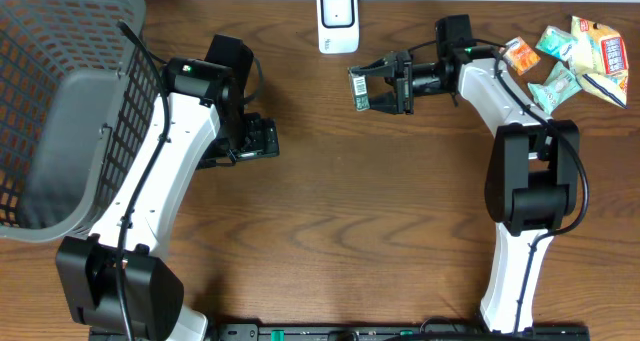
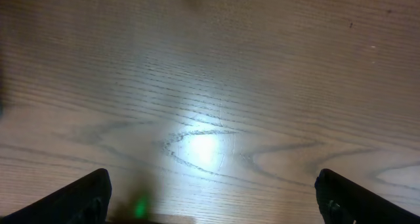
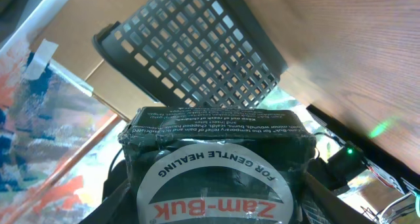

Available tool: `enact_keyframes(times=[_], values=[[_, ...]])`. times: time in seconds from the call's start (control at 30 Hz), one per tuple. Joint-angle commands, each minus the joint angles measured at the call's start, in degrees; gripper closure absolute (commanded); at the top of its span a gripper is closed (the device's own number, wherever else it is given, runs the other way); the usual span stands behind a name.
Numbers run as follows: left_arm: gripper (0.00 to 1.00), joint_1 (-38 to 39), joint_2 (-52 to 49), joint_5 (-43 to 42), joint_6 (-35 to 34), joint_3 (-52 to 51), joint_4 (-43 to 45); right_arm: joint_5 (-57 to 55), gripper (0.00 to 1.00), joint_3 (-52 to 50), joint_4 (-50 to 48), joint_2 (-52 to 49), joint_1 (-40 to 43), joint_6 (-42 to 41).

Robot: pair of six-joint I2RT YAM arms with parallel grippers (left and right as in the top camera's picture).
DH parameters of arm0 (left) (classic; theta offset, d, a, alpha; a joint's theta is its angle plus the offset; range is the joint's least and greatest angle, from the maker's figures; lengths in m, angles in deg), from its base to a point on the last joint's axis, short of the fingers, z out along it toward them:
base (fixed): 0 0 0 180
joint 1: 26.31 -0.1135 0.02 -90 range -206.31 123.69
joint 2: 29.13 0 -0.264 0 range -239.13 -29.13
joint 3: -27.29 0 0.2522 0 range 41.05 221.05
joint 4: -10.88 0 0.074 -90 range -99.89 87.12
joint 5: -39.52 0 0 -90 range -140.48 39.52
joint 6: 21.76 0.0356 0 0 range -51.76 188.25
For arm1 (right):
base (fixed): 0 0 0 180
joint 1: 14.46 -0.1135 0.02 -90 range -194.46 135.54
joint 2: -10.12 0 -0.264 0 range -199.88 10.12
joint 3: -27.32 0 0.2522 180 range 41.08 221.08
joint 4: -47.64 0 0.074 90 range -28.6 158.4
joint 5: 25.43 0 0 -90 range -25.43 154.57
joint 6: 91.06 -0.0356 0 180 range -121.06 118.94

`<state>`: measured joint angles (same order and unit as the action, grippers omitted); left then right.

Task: Scan the item barcode
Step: 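Hold the Zam-Buk tin above the table, rotating it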

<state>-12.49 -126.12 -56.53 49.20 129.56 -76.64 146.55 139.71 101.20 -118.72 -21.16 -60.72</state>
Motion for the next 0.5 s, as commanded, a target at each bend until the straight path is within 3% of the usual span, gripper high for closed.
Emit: enact_keyframes(times=[0.0,0.13,0.2,0.33,0.47], values=[[0.02,0.00,-0.22,0.11,0.37,0.61,-0.37,-1.97,0.53,0.68,0.00,2.19,-0.35,-1.03],[0.02,0.00,-0.22,0.11,0.37,0.61,-0.37,-3.06,0.53,0.68,-0.83,2.19,-0.90,0.61],[0.02,0.00,-0.22,0.09,0.37,0.61,-0.37,-9.20,0.53,0.68,-2.80,2.19,-1.99,4.15],[0.02,0.00,-0.22,0.11,0.37,0.61,-0.35,-35.82,0.57,0.68,-3.15,2.19,-5.60,14.71],[0.02,0.00,-0.22,0.11,0.37,0.61,-0.35,-52.98,0.57,0.68,-5.22,2.19,-9.97,17.11]])
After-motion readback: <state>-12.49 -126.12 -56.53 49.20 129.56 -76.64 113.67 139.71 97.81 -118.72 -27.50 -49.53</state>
